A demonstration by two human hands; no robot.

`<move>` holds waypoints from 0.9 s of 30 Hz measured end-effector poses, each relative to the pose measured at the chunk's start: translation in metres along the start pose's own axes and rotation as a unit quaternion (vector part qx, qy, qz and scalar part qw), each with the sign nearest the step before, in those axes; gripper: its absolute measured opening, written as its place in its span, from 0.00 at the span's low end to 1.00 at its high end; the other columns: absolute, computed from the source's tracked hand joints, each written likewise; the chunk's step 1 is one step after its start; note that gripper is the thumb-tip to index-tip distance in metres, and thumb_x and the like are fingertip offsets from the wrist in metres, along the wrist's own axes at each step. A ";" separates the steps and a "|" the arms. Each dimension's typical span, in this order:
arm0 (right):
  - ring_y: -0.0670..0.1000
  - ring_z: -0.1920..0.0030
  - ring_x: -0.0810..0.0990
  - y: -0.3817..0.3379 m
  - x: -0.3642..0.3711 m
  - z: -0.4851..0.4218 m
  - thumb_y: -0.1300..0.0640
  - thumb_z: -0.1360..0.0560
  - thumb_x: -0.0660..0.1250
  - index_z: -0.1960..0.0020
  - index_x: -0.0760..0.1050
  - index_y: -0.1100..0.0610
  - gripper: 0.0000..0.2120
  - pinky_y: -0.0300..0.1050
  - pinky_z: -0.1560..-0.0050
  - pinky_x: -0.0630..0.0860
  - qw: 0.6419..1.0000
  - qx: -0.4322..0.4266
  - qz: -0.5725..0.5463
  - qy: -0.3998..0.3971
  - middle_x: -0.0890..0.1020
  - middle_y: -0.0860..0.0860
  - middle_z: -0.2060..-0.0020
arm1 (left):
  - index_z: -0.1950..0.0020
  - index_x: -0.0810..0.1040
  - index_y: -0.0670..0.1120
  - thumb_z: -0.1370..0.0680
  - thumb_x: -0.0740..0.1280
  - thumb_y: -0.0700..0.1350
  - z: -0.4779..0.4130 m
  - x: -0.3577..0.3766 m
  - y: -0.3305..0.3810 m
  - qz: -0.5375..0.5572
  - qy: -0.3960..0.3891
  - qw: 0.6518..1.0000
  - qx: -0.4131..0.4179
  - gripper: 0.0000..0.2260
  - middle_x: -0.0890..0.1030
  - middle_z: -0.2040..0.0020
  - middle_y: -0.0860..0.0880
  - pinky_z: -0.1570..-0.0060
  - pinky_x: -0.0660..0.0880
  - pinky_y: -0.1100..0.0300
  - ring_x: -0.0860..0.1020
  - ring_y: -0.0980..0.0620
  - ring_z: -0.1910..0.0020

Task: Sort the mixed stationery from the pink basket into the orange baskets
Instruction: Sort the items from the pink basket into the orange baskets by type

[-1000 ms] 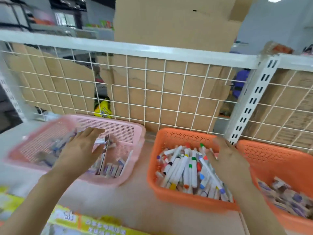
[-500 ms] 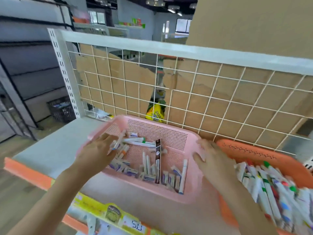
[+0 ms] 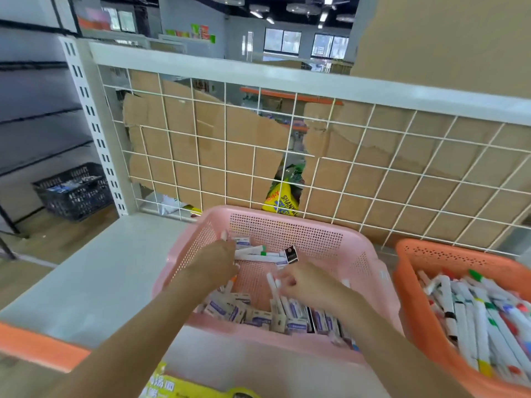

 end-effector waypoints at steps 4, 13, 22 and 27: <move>0.51 0.65 0.71 -0.005 0.010 -0.014 0.54 0.23 0.61 0.59 0.72 0.57 0.09 0.42 0.67 0.63 0.994 0.020 0.107 -0.026 0.72 0.52 0.66 | 0.29 0.62 0.41 0.22 0.62 0.41 -0.018 0.013 -0.003 0.008 0.008 1.000 -0.019 0.21 0.70 0.34 0.43 0.52 0.79 0.58 0.79 0.47 0.48; 0.45 0.71 0.63 -0.012 0.012 -0.025 0.50 0.25 0.64 0.69 0.58 0.48 0.19 0.40 0.69 0.59 0.984 0.053 0.158 -0.059 0.66 0.47 0.72 | 0.32 0.62 0.38 0.21 0.58 0.36 -0.032 0.021 -0.003 0.041 -0.038 0.998 -0.004 0.17 0.70 0.38 0.40 0.49 0.75 0.58 0.76 0.46 0.47; 0.52 0.58 0.73 -0.003 0.026 -0.040 0.49 0.28 0.65 0.53 0.72 0.56 0.10 0.44 0.58 0.67 0.989 0.077 0.122 -0.042 0.75 0.51 0.58 | 0.30 0.64 0.45 0.24 0.66 0.46 -0.052 0.024 0.000 -0.107 -0.078 0.985 0.108 0.24 0.67 0.35 0.43 0.42 0.73 0.53 0.74 0.44 0.40; 0.52 0.60 0.72 0.004 0.026 -0.042 0.51 0.23 0.58 0.58 0.70 0.57 0.10 0.41 0.69 0.62 0.992 0.081 0.080 -0.062 0.73 0.51 0.62 | 0.35 0.67 0.43 0.25 0.66 0.46 -0.057 0.032 0.005 -0.167 -0.025 0.977 0.130 0.19 0.69 0.39 0.45 0.47 0.74 0.52 0.74 0.45 0.42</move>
Point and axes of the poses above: each hand's wrist, its own z-axis away from the middle knuckle, its own x-axis out of the palm, y = z × x, the point moved 1 cm from there along -z, towards the middle knuckle
